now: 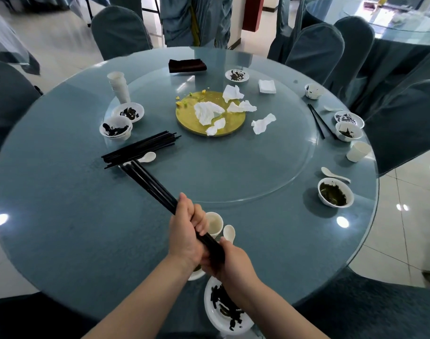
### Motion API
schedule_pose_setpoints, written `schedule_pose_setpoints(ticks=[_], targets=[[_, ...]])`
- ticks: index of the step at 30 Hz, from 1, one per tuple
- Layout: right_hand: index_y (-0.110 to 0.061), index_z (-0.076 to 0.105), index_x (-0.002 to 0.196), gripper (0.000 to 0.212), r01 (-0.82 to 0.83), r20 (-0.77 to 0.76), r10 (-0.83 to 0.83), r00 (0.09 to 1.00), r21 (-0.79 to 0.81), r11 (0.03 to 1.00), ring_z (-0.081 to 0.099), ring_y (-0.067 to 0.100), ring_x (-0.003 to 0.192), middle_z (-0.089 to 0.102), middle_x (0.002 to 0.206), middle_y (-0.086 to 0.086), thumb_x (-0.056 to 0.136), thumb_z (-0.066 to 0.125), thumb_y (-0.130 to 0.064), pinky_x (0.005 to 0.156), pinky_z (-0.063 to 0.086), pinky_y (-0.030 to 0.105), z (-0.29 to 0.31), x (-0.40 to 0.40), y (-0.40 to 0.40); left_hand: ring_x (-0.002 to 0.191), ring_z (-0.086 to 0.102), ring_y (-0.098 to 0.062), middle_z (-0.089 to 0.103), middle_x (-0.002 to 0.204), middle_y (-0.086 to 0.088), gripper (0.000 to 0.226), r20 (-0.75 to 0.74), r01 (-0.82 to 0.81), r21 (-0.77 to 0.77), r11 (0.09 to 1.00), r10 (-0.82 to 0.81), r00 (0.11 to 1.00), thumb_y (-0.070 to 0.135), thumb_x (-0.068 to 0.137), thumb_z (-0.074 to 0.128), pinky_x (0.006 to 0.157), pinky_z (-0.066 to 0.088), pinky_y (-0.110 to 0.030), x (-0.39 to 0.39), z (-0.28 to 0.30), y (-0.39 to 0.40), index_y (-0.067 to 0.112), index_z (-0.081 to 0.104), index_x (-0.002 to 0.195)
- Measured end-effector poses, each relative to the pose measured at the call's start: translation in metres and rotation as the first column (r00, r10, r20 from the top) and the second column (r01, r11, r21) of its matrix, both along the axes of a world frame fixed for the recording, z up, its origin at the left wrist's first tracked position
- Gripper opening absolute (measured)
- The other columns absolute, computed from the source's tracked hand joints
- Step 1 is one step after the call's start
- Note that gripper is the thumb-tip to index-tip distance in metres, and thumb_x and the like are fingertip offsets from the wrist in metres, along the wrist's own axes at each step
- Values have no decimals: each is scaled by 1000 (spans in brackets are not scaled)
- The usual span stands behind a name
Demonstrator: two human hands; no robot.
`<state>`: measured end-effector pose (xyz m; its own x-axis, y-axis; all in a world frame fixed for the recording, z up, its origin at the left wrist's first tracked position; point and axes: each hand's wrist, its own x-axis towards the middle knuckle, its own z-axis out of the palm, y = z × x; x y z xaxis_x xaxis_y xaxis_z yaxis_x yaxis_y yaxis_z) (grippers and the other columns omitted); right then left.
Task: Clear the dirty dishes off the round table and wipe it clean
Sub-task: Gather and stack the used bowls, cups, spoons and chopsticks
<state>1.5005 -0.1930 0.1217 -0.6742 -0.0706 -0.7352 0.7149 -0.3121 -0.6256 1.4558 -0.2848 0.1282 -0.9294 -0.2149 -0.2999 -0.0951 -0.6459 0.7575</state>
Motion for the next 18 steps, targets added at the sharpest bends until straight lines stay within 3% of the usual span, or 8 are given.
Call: schedule_pose_setpoints(ticks=[4,7,9,11,14,18], targets=[[5,65,102,35,34,-2,-34,999,-1,999,65,26,76,69,86,19,103,36,-15,70,56,37,-5,2,-6,42,18,-13,19,51,1,55,18,20,-85,996,-18,1000,34,103,38,39,18,-24,7,-4,10,23,27,51],[5,64,95,45,-104,-210,176,962,315,943,59,19,71,67,77,12,104,35,-28,67,48,32,-18,8,2,43,23,-13,21,51,1,58,38,44,-112,993,-40,999,36,103,38,42,23,-24,7,-3,7,23,31,47],[-14,63,87,34,-186,-355,422,835,539,821,54,7,67,65,73,-4,101,40,-36,66,43,25,-20,13,12,47,29,-15,27,53,-1,56,48,53,-120,991,-47,998,38,102,39,48,29,-25,8,-7,5,22,34,49],[-32,53,92,13,-278,-351,659,665,702,655,53,4,66,60,71,-15,99,45,-39,61,39,19,-20,17,18,53,37,-16,35,57,-3,53,70,78,-149,986,-68,995,40,101,42,60,34,-29,9,-12,5,18,38,52],[-27,38,92,17,-305,-231,835,498,855,419,44,9,60,45,67,-12,101,39,-41,56,33,28,-26,18,26,59,41,-16,42,60,-4,50,115,167,-210,963,-145,983,47,90,53,67,38,-30,9,-15,-1,17,41,51],[-24,33,88,24,-269,-140,896,421,924,271,46,18,63,43,68,-8,103,32,-43,61,38,37,-29,9,34,64,48,-18,48,66,-7,42,138,252,-181,951,-229,964,44,81,60,64,47,-27,9,-14,-14,15,44,56]])
